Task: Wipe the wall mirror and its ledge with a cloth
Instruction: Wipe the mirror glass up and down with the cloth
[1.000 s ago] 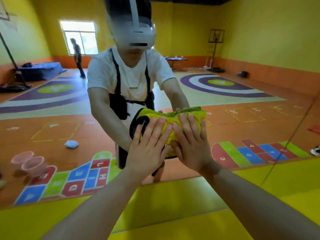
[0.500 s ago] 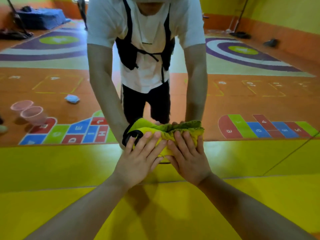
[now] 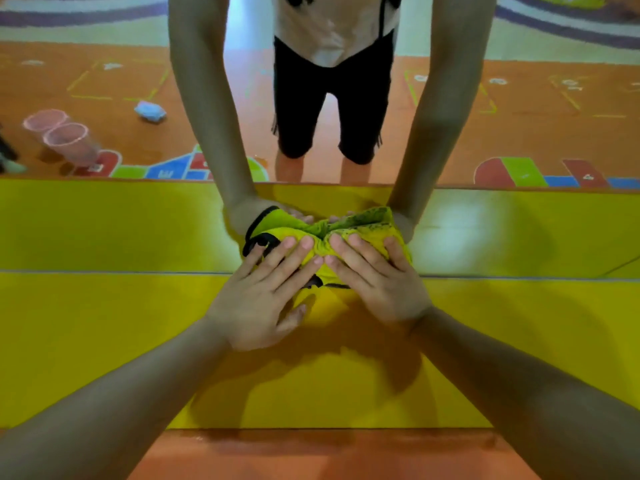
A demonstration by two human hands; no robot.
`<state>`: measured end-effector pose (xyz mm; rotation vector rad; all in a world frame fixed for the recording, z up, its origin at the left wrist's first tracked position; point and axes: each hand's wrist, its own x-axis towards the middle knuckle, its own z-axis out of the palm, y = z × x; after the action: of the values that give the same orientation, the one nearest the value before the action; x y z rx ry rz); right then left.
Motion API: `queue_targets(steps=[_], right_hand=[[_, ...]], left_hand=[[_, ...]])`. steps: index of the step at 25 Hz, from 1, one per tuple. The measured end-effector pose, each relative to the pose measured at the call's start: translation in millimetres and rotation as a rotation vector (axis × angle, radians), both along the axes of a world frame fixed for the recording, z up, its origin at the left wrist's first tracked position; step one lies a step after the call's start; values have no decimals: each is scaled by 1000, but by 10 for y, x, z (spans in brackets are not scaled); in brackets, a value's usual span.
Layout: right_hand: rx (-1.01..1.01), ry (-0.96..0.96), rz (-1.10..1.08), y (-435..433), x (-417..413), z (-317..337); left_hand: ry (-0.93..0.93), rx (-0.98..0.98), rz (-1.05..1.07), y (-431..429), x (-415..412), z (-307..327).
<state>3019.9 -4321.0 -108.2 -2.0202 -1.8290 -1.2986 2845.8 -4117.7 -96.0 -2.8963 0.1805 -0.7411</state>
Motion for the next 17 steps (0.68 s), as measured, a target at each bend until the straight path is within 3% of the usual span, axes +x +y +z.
queue_targets(steps=[7, 13, 17], right_hand=[[-191, -14, 62, -513, 328, 10], [-290, -109, 48, -727, 472, 276], [-213, -184, -27, -820, 501, 964]], left_hand=[[235, -35, -50, -442, 151, -121], [74, 135, -88, -502, 332, -64], [-85, 188, -68, -562, 463, 496]])
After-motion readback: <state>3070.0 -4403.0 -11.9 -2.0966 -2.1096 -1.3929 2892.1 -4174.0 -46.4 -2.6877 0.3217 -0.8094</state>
